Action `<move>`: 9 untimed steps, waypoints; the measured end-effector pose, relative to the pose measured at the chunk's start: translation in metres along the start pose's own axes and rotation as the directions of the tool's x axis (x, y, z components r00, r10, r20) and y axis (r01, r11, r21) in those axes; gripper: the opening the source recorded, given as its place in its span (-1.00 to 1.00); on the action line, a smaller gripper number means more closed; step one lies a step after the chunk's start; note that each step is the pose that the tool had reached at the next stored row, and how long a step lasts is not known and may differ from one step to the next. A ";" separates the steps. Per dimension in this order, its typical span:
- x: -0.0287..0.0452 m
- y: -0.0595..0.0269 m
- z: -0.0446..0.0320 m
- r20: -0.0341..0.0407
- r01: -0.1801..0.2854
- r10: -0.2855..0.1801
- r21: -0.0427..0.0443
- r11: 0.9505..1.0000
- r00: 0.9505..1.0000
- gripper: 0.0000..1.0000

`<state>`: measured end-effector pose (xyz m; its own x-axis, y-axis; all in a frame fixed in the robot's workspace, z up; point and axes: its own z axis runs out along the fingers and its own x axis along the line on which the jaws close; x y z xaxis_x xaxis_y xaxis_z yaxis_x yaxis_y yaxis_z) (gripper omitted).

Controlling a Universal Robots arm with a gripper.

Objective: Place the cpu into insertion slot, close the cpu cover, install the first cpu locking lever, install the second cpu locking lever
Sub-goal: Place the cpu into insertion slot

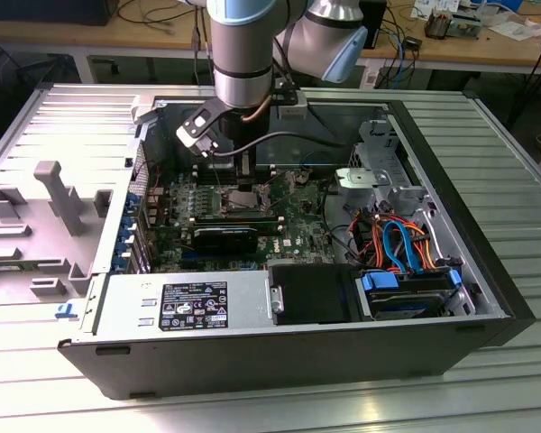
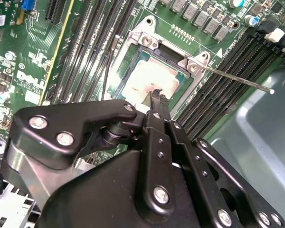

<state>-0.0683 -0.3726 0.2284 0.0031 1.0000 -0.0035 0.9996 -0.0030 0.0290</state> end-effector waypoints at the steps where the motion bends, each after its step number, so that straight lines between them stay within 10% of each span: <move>1: 0.0000 0.0000 -0.0014 0.000 0.000 0.000 0.000 1.000 1.000 -0.79; 9: -0.0001 0.0005 -0.0180 0.000 0.000 0.000 0.000 1.000 1.000 -0.79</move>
<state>-0.0683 -0.3726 0.2464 0.0031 1.0000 -0.0035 0.9996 -0.0030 0.0289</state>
